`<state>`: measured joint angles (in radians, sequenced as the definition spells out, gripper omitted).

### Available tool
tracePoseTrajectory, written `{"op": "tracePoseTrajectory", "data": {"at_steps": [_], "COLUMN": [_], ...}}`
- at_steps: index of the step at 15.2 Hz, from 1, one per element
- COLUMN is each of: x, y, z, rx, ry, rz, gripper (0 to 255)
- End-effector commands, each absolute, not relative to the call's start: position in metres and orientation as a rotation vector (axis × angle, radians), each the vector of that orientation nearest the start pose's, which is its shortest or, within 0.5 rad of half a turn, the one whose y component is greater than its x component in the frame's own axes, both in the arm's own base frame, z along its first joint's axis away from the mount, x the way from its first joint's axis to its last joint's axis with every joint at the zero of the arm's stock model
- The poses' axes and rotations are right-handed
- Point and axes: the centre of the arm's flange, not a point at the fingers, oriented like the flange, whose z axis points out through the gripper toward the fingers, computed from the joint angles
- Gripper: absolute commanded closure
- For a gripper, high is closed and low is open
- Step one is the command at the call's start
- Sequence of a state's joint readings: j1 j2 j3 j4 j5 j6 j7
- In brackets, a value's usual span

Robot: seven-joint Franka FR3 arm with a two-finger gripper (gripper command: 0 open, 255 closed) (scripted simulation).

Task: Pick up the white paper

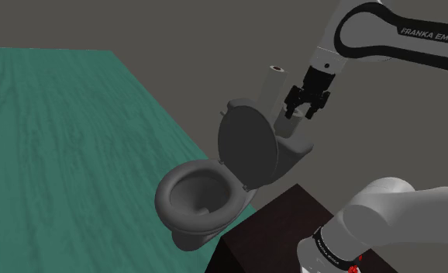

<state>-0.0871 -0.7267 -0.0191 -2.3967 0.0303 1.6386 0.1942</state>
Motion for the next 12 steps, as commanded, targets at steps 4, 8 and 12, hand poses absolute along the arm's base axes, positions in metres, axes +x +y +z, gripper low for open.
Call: {"op": "tracePoseTrajectory", "data": {"at_steps": [4, 8, 12], "x": [0.350, 0.359, 0.359], "y": [-0.086, -0.112, -0.112], "z": [0.541, 0.529, 0.508], "rx": [-3.045, -3.030, -3.030], "ry": [0.663, 0.759, 0.759], "rz": [-0.010, -0.039, -0.039], "gripper": [0, 0, 0]}}
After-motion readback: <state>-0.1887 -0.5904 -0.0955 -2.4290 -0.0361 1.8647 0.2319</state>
